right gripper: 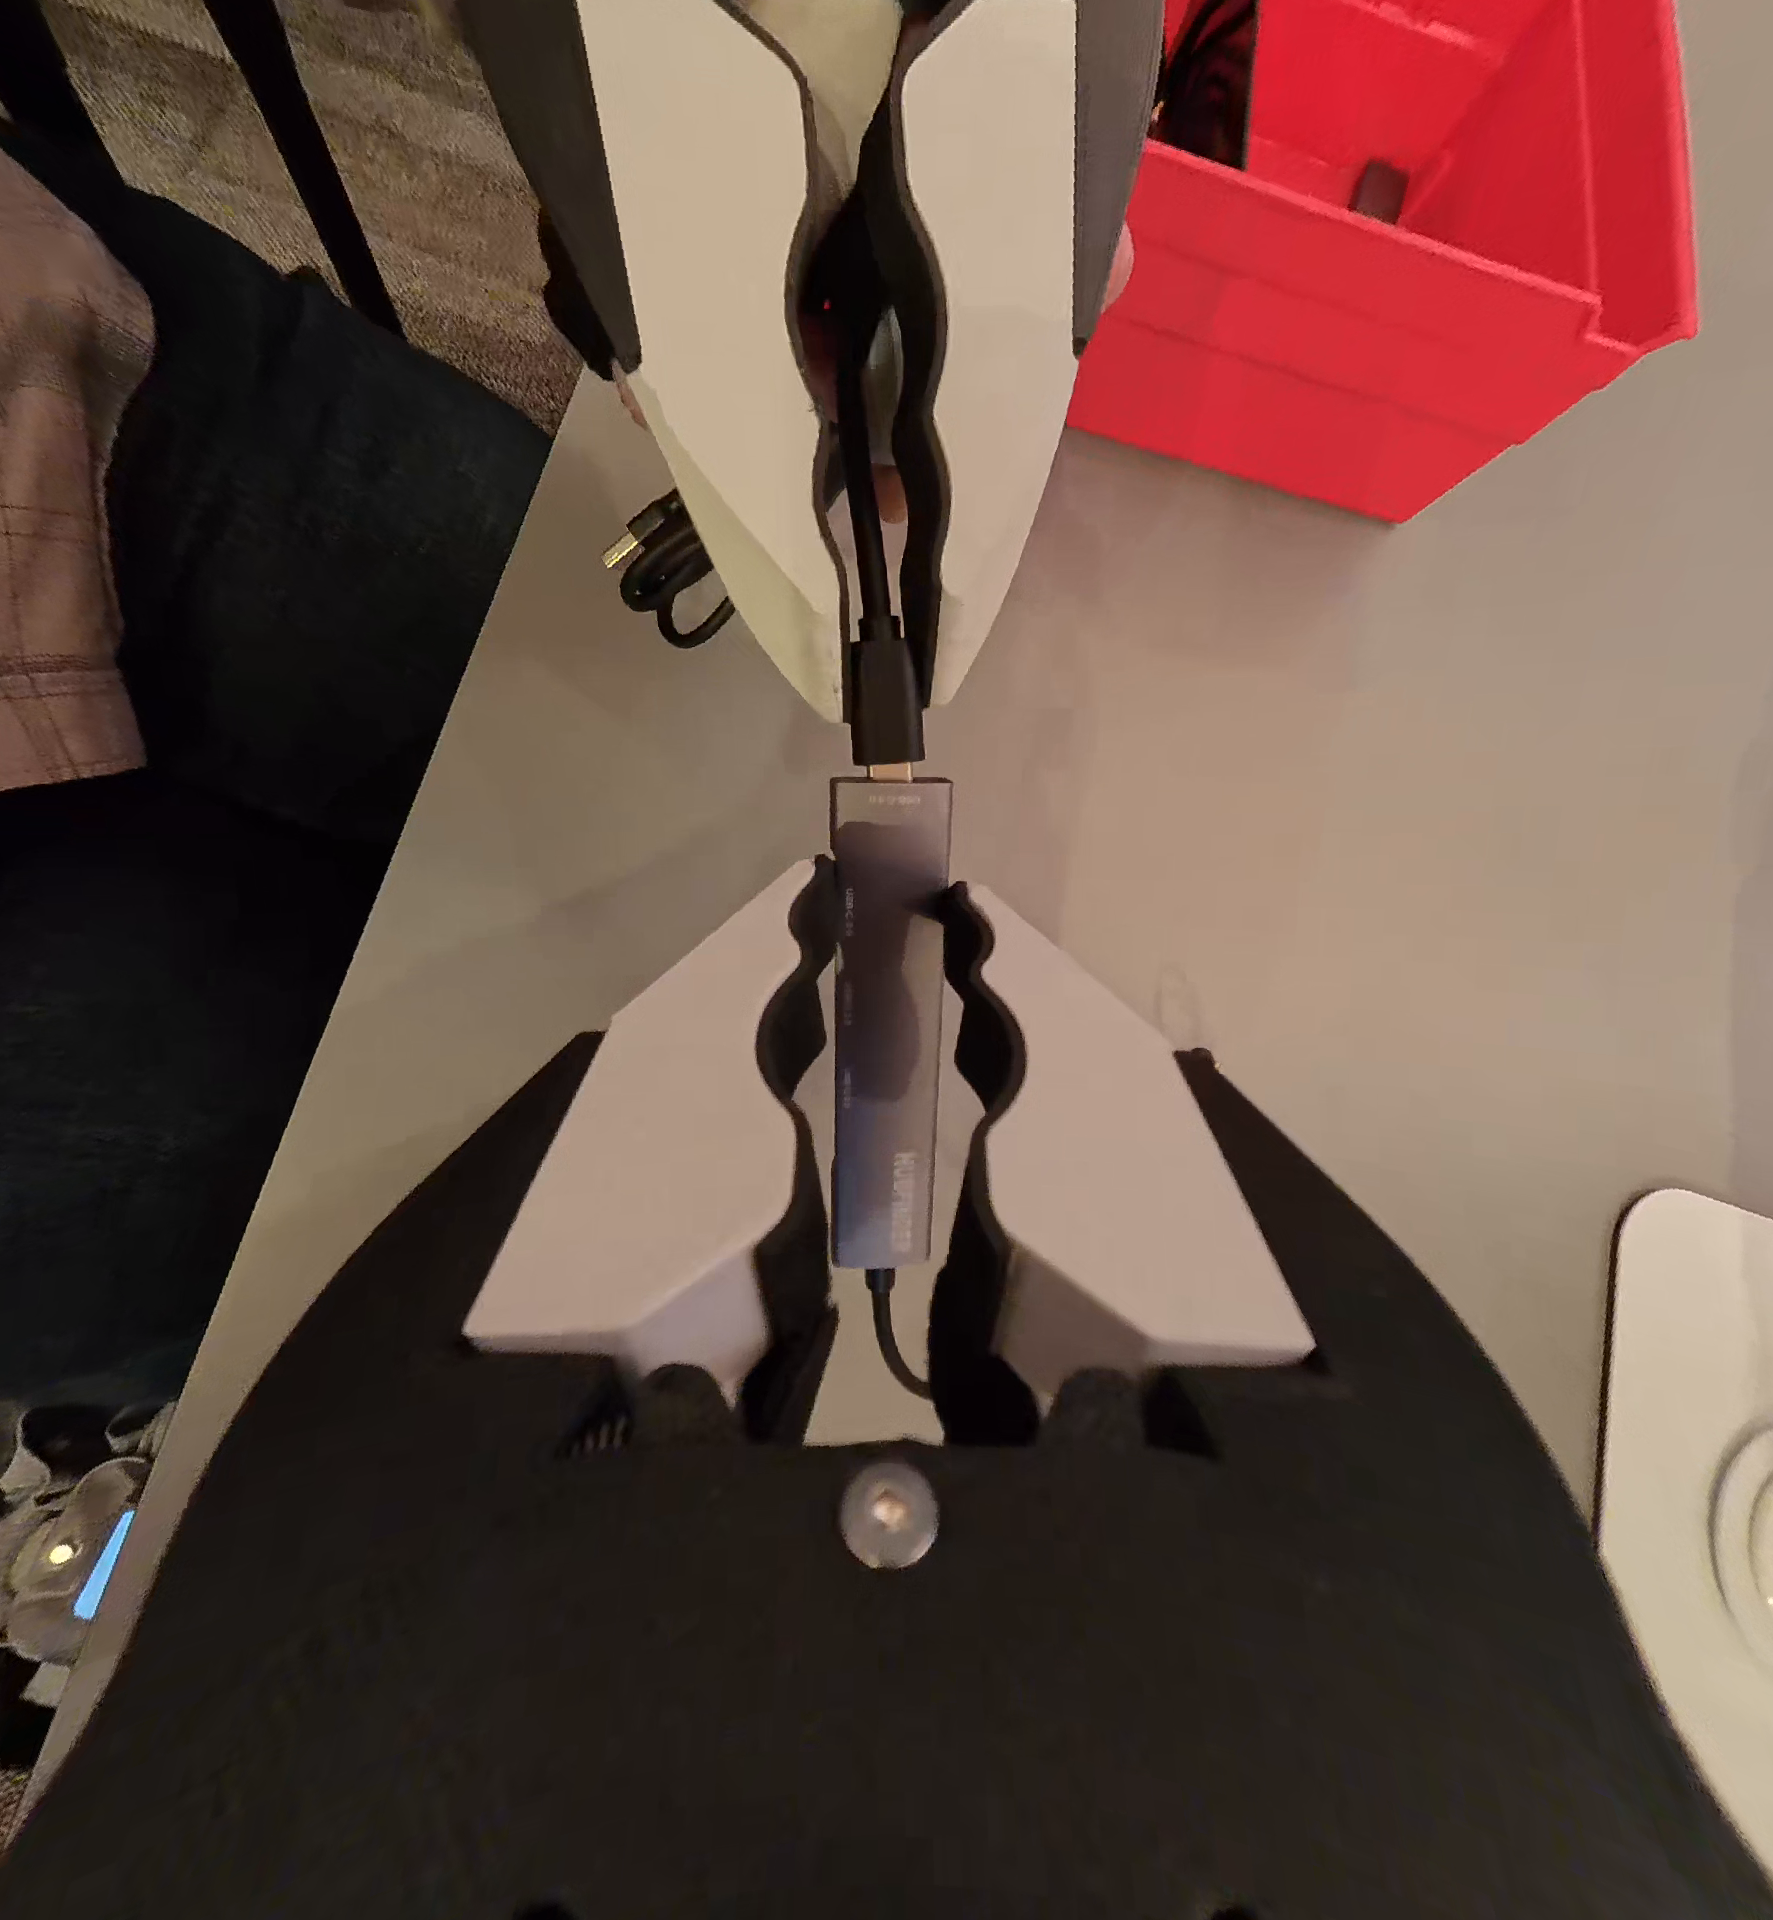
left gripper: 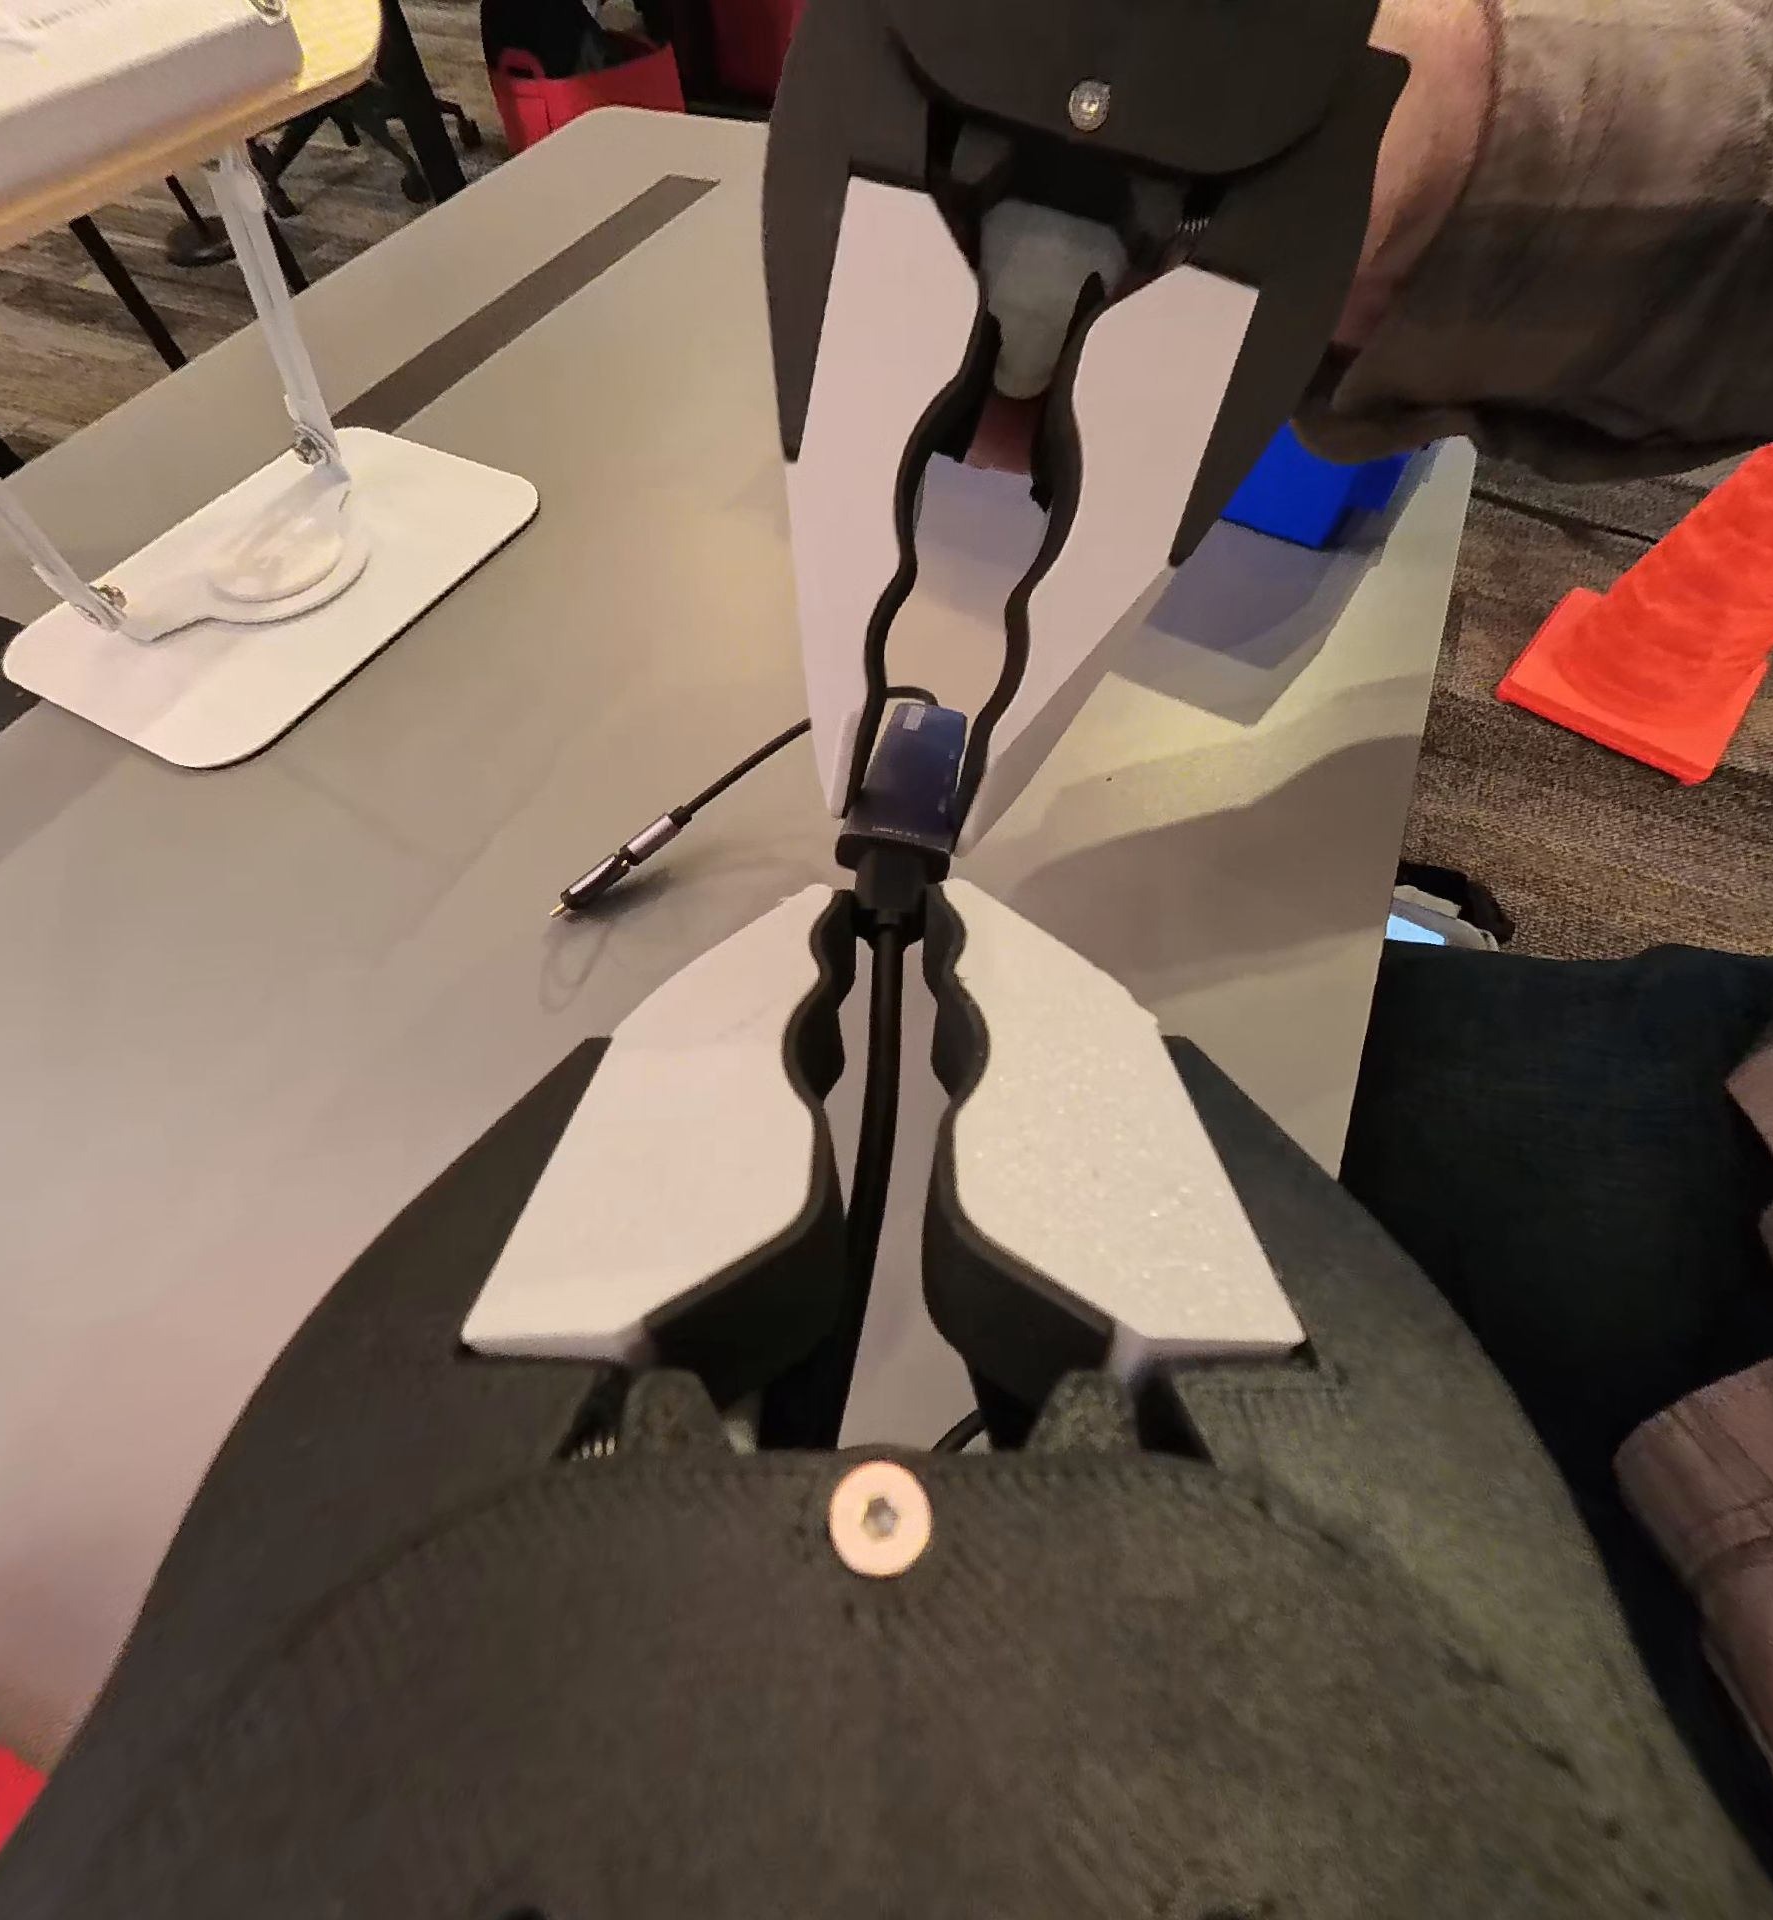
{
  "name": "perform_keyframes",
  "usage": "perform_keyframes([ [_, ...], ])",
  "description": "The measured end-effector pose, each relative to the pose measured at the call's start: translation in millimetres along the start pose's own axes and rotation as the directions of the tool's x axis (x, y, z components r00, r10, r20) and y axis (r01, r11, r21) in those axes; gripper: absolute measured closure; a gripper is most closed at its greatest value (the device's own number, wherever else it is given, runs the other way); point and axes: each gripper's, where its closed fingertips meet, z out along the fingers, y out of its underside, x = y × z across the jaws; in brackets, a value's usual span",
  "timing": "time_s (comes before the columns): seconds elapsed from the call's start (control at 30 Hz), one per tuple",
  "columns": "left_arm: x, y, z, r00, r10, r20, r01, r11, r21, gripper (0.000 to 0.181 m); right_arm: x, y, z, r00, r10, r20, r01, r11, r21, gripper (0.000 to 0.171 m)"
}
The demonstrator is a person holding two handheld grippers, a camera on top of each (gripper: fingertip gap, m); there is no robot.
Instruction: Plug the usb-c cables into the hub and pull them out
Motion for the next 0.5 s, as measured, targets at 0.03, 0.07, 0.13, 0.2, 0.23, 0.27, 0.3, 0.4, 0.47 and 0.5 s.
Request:
perform_keyframes([
  [0.03, -0.1, -0.5, -0.3, 1.0, -0.002, -0.001, 0.002, 1.0, 0.003, 0.169, 0.0, -0.4, -0.3, 1.0, -0.001, 0.0, 0.001, 1.0, 0.009, 0.154],
  [0.07, 0.0, -0.8, -0.5, 1.0, -0.004, -0.004, 0.004, 1.0, 0.005, 0.169, -0.3, -0.6, -0.2, 1.0, -0.004, 0.002, 0.004, 1.0, 0.015, 0.153],
  [0.13, 1.1, -0.3, -0.4, 1.0, -0.001, -0.013, 0.001, 1.0, 0.004, 0.169, -1.6, -0.3, -0.1, 1.0, -0.017, 0.007, 0.017, 1.0, 0.017, 0.153],
  [0.2, 2.5, -0.2, -0.6, 1.0, -0.002, -0.026, 0.002, 1.0, 0.004, 0.169, -3.2, -0.5, -0.4, 1.0, -0.025, 0.019, 0.024, 1.0, 0.019, 0.153],
  [0.23, 3.4, -0.2, -0.7, 0.999, 0.003, -0.032, -0.003, 1.0, 0.001, 0.169, -4.0, -0.4, -0.6, 0.999, -0.031, 0.024, 0.031, 0.999, 0.016, 0.153],
  [0.27, 4.2, -0.3, -0.5, 0.999, 0.011, -0.033, -0.011, 1.0, -0.002, 0.169, -4.6, -0.5, -0.7, 0.999, -0.039, 0.027, 0.039, 0.999, 0.013, 0.155],
  [0.3, 4.9, -0.6, -0.5, 0.999, 0.015, -0.037, -0.015, 1.0, -0.003, 0.169, -5.2, -0.8, -0.8, 0.998, -0.045, 0.031, 0.045, 0.999, 0.011, 0.155],
  [0.4, 5.2, -1.2, -0.4, 0.999, 0.012, -0.045, -0.012, 1.0, 0.0, 0.169, -5.1, -1.0, -1.3, 0.998, -0.056, 0.035, 0.056, 0.998, 0.001, 0.155],
  [0.47, 5.8, -1.2, -0.5, 0.999, 0.009, -0.052, -0.008, 1.0, 0.002, 0.169, -5.3, -1.4, -1.3, 0.997, -0.061, 0.037, 0.061, 0.998, -0.003, 0.155],
  [0.5, 6.1, -1.1, -0.6, 0.998, 0.01, -0.054, -0.009, 1.0, 0.002, 0.169, -5.6, -1.8, -1.2, 0.997, -0.063, 0.037, 0.063, 0.998, -0.005, 0.155],
])
